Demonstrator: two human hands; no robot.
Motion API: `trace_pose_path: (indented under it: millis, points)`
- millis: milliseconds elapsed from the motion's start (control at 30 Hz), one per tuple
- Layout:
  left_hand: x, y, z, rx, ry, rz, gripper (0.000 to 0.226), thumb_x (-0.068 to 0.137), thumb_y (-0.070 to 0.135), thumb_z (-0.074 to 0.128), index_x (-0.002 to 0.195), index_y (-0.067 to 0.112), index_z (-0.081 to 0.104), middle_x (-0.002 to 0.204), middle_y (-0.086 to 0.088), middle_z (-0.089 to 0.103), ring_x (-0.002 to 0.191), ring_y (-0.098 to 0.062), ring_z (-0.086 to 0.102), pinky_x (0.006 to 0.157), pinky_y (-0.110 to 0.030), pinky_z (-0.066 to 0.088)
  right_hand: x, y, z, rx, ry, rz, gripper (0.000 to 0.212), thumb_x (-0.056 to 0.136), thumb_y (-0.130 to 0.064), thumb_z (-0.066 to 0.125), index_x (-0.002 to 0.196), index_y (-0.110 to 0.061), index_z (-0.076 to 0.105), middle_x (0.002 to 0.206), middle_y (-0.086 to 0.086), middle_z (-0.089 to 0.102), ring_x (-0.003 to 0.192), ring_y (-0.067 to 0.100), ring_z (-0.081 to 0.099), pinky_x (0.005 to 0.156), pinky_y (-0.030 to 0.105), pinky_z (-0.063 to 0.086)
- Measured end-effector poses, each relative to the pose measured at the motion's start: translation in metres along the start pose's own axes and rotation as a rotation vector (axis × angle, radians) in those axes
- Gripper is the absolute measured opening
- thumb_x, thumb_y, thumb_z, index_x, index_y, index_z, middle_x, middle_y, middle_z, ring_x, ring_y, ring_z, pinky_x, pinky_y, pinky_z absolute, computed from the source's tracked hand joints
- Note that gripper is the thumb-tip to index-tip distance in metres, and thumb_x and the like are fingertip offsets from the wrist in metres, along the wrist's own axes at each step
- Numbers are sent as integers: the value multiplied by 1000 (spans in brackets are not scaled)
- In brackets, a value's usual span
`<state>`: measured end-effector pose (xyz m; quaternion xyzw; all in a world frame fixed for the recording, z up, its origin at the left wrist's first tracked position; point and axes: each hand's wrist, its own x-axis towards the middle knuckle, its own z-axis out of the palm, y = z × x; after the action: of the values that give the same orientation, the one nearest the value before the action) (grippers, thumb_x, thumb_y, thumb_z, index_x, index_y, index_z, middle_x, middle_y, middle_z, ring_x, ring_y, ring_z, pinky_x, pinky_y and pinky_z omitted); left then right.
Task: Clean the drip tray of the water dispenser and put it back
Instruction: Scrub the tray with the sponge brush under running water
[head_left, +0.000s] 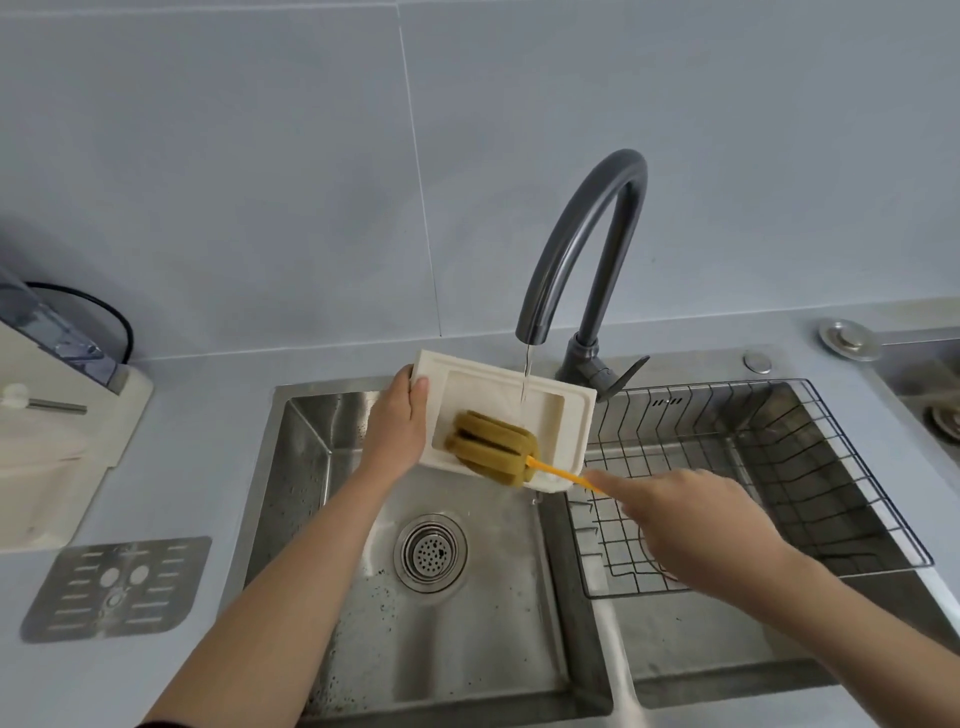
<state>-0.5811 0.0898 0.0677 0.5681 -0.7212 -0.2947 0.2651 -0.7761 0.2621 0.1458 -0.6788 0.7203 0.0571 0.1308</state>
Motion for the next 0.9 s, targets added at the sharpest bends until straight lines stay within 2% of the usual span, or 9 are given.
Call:
trace_pose_path:
  millis: [100,167,267,333,400,500,633,767,900]
  points:
    - [0,2,2,33,-54,-11,39,99,27,24,124,6,45,88,-6,53,88,-30,57,71,-31,38,-6,7,-4,58,15,5,53,96,-20,34,137,-51,22,61,-6,35,72,22,43,60,29,35]
    - [-1,2,2,31,-80,0,39,98,27,24,123,5,46,92,-11,58,91,-33,59,71,-32,41,-6,9,-7,80,41,29,49,97,-23,34,137,-50,23,60,-5,35,76,25,50,63,30,36]
    - [-2,6,2,28,-98,16,39,98,27,25,123,5,46,103,-17,62,89,-29,57,73,-31,40,2,10,-8,83,72,39,50,96,-21,35,137,-48,26,70,0,50,90,27,59,64,33,38]
    - [-4,10,3,21,-101,29,37,98,25,25,121,4,47,102,-17,61,85,-24,54,72,-29,36,8,7,-7,64,93,10,50,96,-18,35,137,-46,27,73,-1,55,83,28,56,62,33,38]
    - [-4,11,1,9,-82,28,37,99,24,25,120,4,47,101,-18,62,87,-28,56,72,-30,36,14,6,-6,43,115,-9,55,94,-13,35,138,-45,26,71,-3,54,78,28,52,61,31,36]
    - [-3,9,-3,2,-57,25,37,99,24,26,120,3,47,99,-15,60,87,-26,54,73,-30,37,22,10,-1,22,156,-4,64,90,-8,36,139,-46,21,89,2,64,82,29,57,61,31,37]
    - [-1,9,-8,31,-30,43,38,98,25,26,124,4,44,95,-3,51,86,-18,48,74,-30,37,26,15,4,23,160,27,64,90,-8,36,139,-46,19,64,-1,44,67,25,46,56,31,36]
    - [-2,3,-13,-4,52,22,36,98,24,27,120,3,46,89,-5,52,80,-20,49,70,-31,35,24,21,8,36,157,45,64,88,-7,36,137,-45,20,82,3,60,69,26,48,56,30,36]
    - [-1,-1,-18,-23,109,1,35,98,24,28,119,4,46,95,-9,56,82,-21,49,71,-32,36,19,20,8,-42,137,54,66,85,-3,35,138,-38,21,78,3,54,68,27,44,49,30,29]
